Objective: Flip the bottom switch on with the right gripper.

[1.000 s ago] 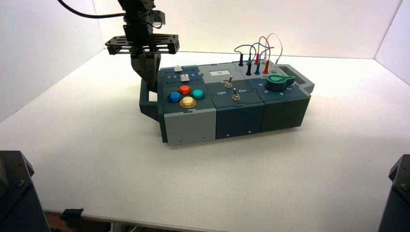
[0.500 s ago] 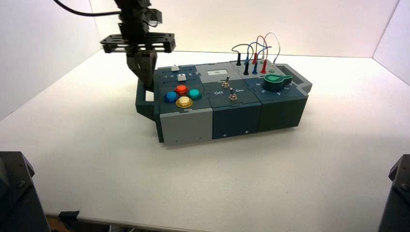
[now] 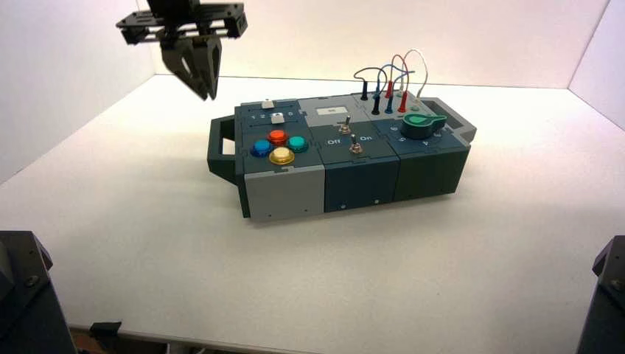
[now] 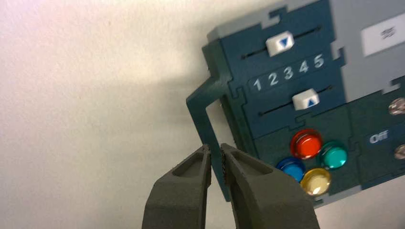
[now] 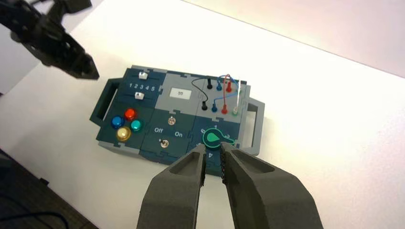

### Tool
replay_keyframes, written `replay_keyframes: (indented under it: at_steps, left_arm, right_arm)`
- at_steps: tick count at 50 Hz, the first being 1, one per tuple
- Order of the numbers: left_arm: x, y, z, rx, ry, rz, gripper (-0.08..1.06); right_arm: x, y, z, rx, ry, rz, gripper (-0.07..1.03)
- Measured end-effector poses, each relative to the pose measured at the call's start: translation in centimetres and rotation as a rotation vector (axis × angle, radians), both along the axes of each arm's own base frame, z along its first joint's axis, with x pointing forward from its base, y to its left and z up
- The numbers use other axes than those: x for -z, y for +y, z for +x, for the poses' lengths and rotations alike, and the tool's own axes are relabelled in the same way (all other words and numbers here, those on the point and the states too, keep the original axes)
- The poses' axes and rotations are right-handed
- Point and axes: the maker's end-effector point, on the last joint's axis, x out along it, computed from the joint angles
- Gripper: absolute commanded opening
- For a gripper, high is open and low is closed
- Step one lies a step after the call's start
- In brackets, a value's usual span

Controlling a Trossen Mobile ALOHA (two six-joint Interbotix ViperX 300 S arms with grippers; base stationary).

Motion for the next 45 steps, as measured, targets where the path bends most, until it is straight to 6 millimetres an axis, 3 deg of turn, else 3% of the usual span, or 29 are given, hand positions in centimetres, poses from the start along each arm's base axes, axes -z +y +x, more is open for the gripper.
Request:
replay_keyframes:
  at_steps: [14, 27, 45]
  left_arm:
    - [2.7, 0.2, -1.0, -0.005, 0.088, 0.028, 0.40]
    - [3.4, 0.2, -1.2, -0.002, 0.108, 0.031, 0.43]
    - [4.6, -0.5, -1.4, 0.016, 0.148, 0.020, 0.45]
  right_arm:
    - [0.0, -0.1, -0.3, -0.003, 0.015, -0.008, 0.26]
    - [0.5, -0.1, -0.6, -0.008, 0.052, -0.021, 0.28]
    - [1.8, 1.2, -0.4, -0.045, 0.140, 0.004, 0.28]
